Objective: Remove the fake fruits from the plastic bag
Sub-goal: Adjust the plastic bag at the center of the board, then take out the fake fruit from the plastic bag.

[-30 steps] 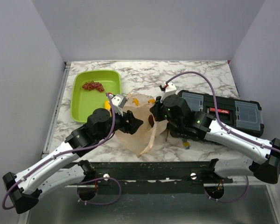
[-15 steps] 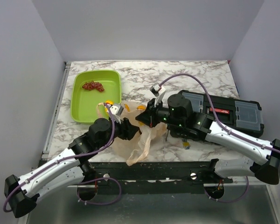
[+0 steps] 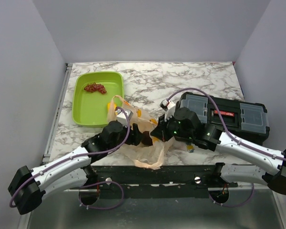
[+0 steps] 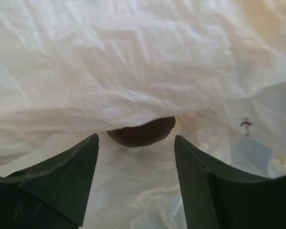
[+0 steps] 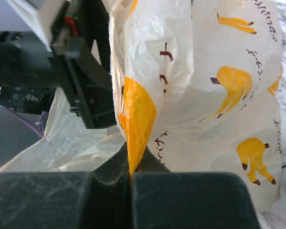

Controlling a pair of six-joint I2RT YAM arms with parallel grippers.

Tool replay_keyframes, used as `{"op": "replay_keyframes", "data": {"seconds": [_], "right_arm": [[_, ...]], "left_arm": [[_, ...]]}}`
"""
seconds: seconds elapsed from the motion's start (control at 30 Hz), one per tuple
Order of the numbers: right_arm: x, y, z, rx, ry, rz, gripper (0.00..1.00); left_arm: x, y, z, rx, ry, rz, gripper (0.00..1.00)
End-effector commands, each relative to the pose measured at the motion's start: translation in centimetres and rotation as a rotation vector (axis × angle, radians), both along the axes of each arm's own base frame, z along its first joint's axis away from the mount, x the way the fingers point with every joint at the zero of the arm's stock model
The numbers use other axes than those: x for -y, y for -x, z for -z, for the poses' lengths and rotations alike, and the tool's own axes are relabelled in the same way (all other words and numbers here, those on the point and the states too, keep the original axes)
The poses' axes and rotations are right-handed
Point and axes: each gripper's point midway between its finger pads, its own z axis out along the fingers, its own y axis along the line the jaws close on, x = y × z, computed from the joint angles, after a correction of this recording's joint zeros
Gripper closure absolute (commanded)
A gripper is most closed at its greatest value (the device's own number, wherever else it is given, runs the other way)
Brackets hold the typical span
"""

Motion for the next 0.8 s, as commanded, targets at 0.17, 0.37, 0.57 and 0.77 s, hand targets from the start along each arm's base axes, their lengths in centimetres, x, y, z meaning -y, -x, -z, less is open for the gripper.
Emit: {"op": "replay_keyframes", "data": {"seconds": [0.17, 0.37, 0.57, 0.77], "right_arm": [[1.2, -0.4, 0.1, -0.012, 0.004, 0.074, 0.99], [1.2, -0.6, -0.2, -0.001, 0.005, 0.078, 0.99], [1.6, -0.4, -0.6, -0.001, -0.009, 0.089, 0.99], [2.3, -1.0, -0.8, 0.021, 0.000, 0.131, 0.99]], "left_arm": [[0.4, -3.3, 1.0, 0.033, -0.099, -0.096, 0.22], [4.2, -4.7, 1.4, -0.011, -0.100, -0.028, 0.18], [7.1, -4.7, 5.1, -0.141, -0.134, 0.034, 0.18], [7.0, -4.6, 9.4, -0.226, -0.261, 0.048, 0.25]]}}
